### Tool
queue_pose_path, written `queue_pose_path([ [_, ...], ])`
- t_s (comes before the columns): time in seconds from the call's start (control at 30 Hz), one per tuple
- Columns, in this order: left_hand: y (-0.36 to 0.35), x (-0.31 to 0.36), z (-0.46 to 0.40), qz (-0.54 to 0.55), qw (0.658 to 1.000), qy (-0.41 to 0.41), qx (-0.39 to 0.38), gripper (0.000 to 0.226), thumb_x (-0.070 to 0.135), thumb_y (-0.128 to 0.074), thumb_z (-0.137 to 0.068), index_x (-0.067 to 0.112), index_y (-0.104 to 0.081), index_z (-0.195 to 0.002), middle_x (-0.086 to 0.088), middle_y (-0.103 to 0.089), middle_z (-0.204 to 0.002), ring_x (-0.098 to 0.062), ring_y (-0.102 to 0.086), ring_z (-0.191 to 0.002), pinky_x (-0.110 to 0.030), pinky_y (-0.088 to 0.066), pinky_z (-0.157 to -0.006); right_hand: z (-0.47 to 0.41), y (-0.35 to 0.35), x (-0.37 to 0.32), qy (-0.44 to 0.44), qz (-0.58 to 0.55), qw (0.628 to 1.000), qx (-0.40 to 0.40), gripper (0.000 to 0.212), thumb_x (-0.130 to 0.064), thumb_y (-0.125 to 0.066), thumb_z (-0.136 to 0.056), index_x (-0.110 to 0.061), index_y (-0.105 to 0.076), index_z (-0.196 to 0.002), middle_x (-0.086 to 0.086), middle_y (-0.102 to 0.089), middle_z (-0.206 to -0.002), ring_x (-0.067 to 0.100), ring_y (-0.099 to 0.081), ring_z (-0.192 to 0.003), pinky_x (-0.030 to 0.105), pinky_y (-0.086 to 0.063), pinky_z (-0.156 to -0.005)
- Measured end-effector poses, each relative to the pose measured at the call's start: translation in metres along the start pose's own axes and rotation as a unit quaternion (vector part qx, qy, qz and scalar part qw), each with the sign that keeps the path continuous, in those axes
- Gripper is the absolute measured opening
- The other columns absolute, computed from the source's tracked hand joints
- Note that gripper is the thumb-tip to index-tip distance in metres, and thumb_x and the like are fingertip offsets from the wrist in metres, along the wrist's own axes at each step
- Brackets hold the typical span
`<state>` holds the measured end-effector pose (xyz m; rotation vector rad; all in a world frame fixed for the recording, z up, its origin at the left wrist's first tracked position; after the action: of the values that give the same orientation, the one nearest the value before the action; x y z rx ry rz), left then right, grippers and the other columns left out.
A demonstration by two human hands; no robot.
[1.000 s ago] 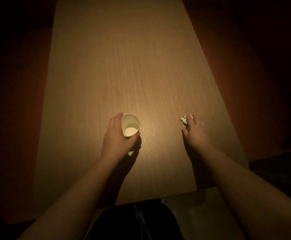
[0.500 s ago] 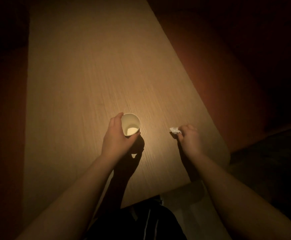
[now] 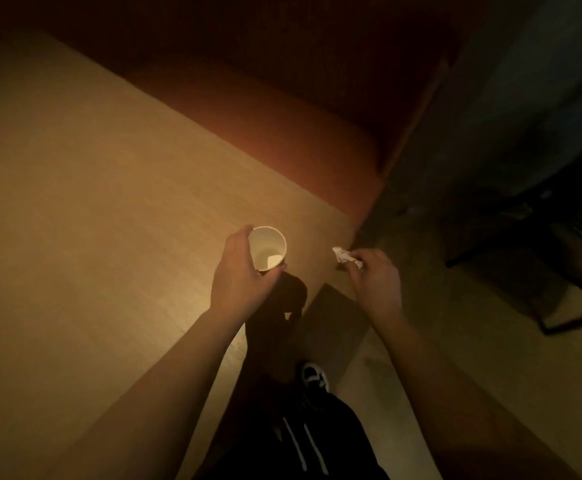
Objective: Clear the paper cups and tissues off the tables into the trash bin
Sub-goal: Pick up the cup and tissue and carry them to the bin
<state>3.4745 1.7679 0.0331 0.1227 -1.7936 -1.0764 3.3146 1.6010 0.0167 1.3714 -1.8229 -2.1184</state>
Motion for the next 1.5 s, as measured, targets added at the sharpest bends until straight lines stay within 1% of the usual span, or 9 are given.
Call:
queue_pose_path([
  [0.2, -0.072, 0.057, 0.04, 0.024, 0.981, -0.137, -0.136, 0.073, 0.045, -0.078, -0.068, 0.022, -0.039, -0.126, -0.003, -0.05, -0.119, -0.022, -0.052, -0.107, -0.032, -0.044, -0.079, 0.104, 0.053, 0.079, -0.164, -0.003, 0.981, 0.1, 0.019, -0.019, -0.06, -0.089, -0.01, -0.066, -0.105, 0.008, -0.061, -0.097, 0.016, -0.055, -0.079, 0.022, -0.035, -0.065],
  [0.4, -0.147, 0.131, 0.094, 0.028, 0.928, -0.267, -0.26, 0.081, 0.05, -0.076, -0.069, 0.027, -0.031, -0.133, -0.001, -0.045, -0.129, -0.019, -0.049, -0.112, -0.029, -0.038, -0.081, 0.215, 0.101, 0.141, -0.317, 0.002, 0.927, 0.202, 0.018, -0.018, -0.061, -0.089, -0.012, -0.066, -0.105, 0.006, -0.064, -0.1, 0.022, -0.06, -0.086, 0.023, -0.039, -0.07],
  [0.5, -0.183, 0.173, 0.133, 0.023, 0.894, -0.318, -0.316, 0.084, 0.052, -0.075, -0.069, 0.03, -0.027, -0.134, -0.001, -0.044, -0.133, -0.019, -0.047, -0.115, -0.028, -0.037, -0.079, 0.272, 0.122, 0.167, -0.392, 0.011, 0.886, 0.247, 0.019, -0.02, -0.061, -0.089, -0.014, -0.065, -0.106, 0.004, -0.063, -0.101, 0.021, -0.059, -0.086, 0.025, -0.041, -0.069],
  [0.63, -0.227, 0.224, 0.194, 0.032, 0.835, -0.388, -0.389, 0.088, 0.052, -0.076, -0.068, 0.024, -0.03, -0.137, -0.005, -0.043, -0.134, -0.022, -0.05, -0.112, -0.029, -0.038, -0.074, 0.347, 0.148, 0.195, -0.476, 0.018, 0.823, 0.31, 0.017, -0.025, -0.06, -0.089, -0.017, -0.064, -0.104, -0.003, -0.06, -0.101, 0.012, -0.052, -0.082, 0.016, -0.034, -0.062],
  [0.8, -0.279, 0.285, 0.281, 0.051, 0.763, -0.466, -0.445, 0.086, 0.046, -0.08, -0.067, 0.017, -0.036, -0.135, -0.008, -0.047, -0.129, -0.026, -0.051, -0.111, -0.029, -0.04, -0.079, 0.435, 0.181, 0.231, -0.57, 0.031, 0.734, 0.367, 0.018, -0.028, -0.059, -0.09, -0.021, -0.063, -0.105, -0.006, -0.057, -0.099, 0.007, -0.048, -0.084, 0.013, -0.029, -0.062],
  [0.97, -0.341, 0.35, 0.381, 0.052, 0.708, -0.506, -0.49, 0.084, 0.05, -0.076, -0.068, 0.022, -0.034, -0.135, -0.004, -0.045, -0.131, -0.024, -0.05, -0.112, -0.03, -0.042, -0.082, 0.518, 0.224, 0.285, -0.627, 0.043, 0.663, 0.407, 0.019, -0.03, -0.057, -0.09, -0.021, -0.063, -0.105, -0.008, -0.053, -0.094, 0.008, -0.046, -0.082, 0.022, -0.032, -0.069],
  [1.17, -0.412, 0.432, 0.508, 0.044, 0.638, -0.557, -0.529, 0.083, 0.053, -0.074, -0.069, 0.025, -0.03, -0.134, -0.002, -0.044, -0.13, -0.022, -0.049, -0.111, -0.03, -0.04, -0.079, 0.607, 0.278, 0.353, -0.67, 0.01, 0.613, 0.419, 0.018, -0.024, -0.056, -0.092, -0.017, -0.062, -0.107, -0.001, -0.059, -0.102, 0.013, -0.053, -0.092, 0.026, -0.041, -0.078],
  [1.37, -0.462, 0.494, 0.6, 0.034, 0.608, -0.572, -0.549, 0.084, 0.06, -0.069, -0.069, 0.026, -0.029, -0.135, 0.002, -0.044, -0.129, -0.019, -0.048, -0.111, -0.031, -0.043, -0.078, 0.677, 0.331, 0.399, -0.696, -0.011, 0.576, 0.428, 0.023, -0.021, -0.056, -0.092, -0.011, -0.063, -0.111, 0.004, -0.06, -0.106, 0.018, -0.055, -0.096, 0.026, -0.04, -0.079],
  [1.5, -0.493, 0.526, 0.642, 0.036, 0.588, -0.568, -0.574, 0.083, 0.057, -0.07, -0.07, 0.027, -0.029, -0.135, 0.003, -0.042, -0.13, -0.017, -0.046, -0.111, -0.028, -0.037, -0.078, 0.706, 0.358, 0.434, -0.708, -0.023, 0.557, 0.434, 0.023, -0.021, -0.055, -0.093, -0.01, -0.063, -0.112, 0.004, -0.06, -0.106, 0.018, -0.055, -0.096, 0.027, -0.041, -0.08],
])
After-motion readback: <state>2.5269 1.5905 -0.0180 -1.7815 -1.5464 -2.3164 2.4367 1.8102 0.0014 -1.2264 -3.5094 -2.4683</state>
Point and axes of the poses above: each hand's wrist, its own z-axis away from the middle knuckle, its own y-axis out of the back of the hand, x = y × z, the point moved 2 cm from there along -z, towards the middle knuckle
